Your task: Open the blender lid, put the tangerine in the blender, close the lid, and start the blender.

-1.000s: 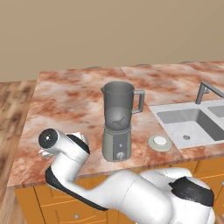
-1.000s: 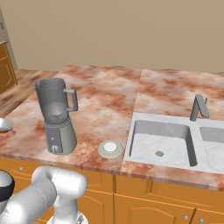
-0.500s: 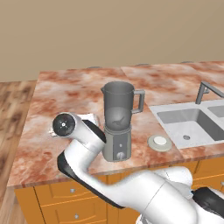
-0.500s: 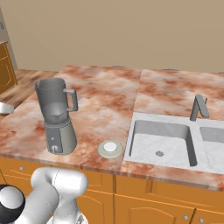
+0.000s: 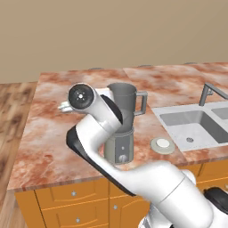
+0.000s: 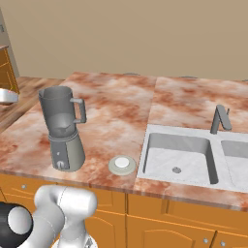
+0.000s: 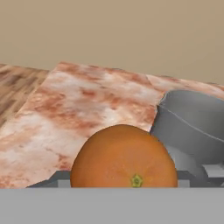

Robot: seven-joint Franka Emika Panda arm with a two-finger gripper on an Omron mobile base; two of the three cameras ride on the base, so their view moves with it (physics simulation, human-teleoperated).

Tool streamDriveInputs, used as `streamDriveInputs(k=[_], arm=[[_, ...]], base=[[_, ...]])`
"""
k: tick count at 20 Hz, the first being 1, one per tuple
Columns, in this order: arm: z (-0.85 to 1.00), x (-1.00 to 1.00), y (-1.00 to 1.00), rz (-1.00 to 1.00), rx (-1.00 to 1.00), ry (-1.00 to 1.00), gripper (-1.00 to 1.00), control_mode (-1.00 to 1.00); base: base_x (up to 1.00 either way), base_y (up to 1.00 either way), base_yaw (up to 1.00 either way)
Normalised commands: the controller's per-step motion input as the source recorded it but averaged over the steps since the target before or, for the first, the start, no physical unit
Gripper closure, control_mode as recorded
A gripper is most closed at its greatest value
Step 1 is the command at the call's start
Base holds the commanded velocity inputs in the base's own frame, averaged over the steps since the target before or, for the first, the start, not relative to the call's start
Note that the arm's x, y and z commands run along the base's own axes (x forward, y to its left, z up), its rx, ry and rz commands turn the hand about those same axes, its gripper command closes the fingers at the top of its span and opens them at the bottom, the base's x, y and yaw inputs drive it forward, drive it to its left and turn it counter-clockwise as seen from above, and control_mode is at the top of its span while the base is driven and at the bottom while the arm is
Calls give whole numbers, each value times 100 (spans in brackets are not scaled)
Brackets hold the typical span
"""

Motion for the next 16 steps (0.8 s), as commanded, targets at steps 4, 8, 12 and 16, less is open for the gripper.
streamDriveInputs(k=[4, 8, 12, 16], arm=[[57, 0, -68, -2, 1, 0, 100, -100], [22, 0, -90, 0, 7, 0, 100, -100], [0, 11, -84, 0, 11, 0, 100, -100], [0, 61, -50, 0, 14, 11, 100, -100]], base=[[0, 0, 0], [0, 0, 0], [0, 0, 0], [0, 0, 0]])
